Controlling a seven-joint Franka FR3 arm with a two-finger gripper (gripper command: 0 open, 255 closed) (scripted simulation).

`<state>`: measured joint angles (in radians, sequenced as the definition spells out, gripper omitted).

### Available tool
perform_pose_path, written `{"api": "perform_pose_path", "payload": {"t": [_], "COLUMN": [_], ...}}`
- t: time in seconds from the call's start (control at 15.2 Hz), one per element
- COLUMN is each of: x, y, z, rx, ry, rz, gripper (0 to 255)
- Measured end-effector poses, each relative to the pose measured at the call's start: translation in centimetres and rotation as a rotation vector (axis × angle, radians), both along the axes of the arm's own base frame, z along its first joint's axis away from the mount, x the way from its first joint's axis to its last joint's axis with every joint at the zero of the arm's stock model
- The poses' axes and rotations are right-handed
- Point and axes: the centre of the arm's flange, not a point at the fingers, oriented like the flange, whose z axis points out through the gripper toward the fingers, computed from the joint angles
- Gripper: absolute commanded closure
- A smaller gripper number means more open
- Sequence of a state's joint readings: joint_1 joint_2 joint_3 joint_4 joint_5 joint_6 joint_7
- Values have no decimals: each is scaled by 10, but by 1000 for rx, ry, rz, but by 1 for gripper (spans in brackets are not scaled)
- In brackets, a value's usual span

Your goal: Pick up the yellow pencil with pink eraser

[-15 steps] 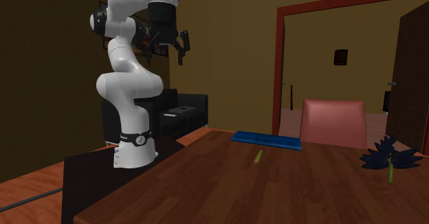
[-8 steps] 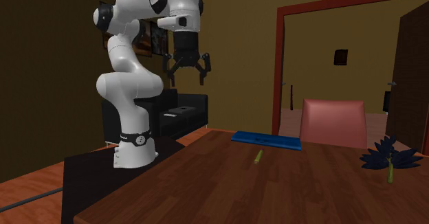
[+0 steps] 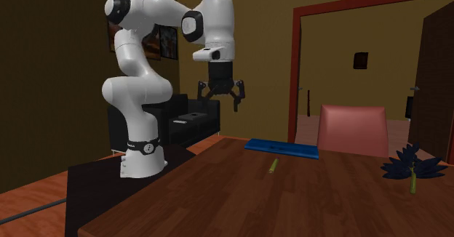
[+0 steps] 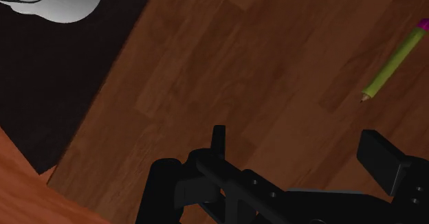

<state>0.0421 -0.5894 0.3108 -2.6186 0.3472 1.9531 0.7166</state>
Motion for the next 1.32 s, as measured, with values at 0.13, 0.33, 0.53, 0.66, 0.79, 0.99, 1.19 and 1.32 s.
{"api": "perform_pose_path", "payload": {"t": [0.13, 0.33, 0.53, 0.66, 0.79, 0.99, 1.19, 1.32], "x": [6, 21, 35, 45, 56, 75, 91, 96], "y": [14, 37, 63, 75, 88, 109, 131, 134], "z": [-20, -49, -74, -92, -112, -138, -166, -177], "rx": [1, 3, 5, 6, 7, 10, 14, 14], "ry": [5, 12, 19, 23, 28, 35, 43, 44], "rz": [-48, -118, -188, -235, -282, -352, -420, -437], "gripper": [0, 0, 0, 0, 0, 0, 0, 0]}}
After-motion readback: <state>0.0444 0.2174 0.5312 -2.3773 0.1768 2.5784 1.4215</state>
